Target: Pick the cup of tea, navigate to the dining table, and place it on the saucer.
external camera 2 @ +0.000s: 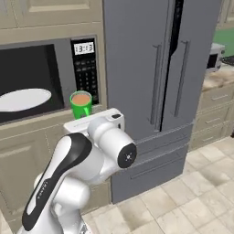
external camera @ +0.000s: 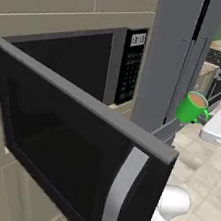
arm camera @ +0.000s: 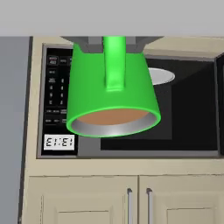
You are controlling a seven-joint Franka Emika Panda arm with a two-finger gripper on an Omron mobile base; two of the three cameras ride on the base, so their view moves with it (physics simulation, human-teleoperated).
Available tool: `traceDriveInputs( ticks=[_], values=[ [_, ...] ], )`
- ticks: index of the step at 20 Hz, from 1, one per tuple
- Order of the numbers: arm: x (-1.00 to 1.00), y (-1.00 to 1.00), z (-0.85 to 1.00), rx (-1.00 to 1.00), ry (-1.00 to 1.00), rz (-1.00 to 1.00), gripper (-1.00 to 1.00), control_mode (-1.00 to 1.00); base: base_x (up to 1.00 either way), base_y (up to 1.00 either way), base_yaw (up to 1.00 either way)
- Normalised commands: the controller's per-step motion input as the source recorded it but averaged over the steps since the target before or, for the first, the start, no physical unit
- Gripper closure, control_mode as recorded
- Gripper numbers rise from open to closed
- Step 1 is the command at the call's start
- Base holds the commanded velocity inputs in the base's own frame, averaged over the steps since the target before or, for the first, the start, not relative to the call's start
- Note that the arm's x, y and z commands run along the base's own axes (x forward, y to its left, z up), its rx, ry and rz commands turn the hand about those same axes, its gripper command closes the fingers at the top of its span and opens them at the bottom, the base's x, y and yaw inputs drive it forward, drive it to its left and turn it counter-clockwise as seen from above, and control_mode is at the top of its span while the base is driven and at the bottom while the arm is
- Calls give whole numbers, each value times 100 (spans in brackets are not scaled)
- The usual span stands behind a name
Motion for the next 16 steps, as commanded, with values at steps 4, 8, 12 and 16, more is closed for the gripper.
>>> traceDriveInputs(
  ticks=[4,8,12,16],
  values=[
    [0,0,0,0,0,0,100,100,-27,-5,-77],
    [0,0,0,0,0,0,100,100,-14,-8,-77],
    [0,0,0,0,0,0,100,100,0,-40,-67],
    [0,0,0,0,0,0,100,100,0,-66,-54]
  ],
)
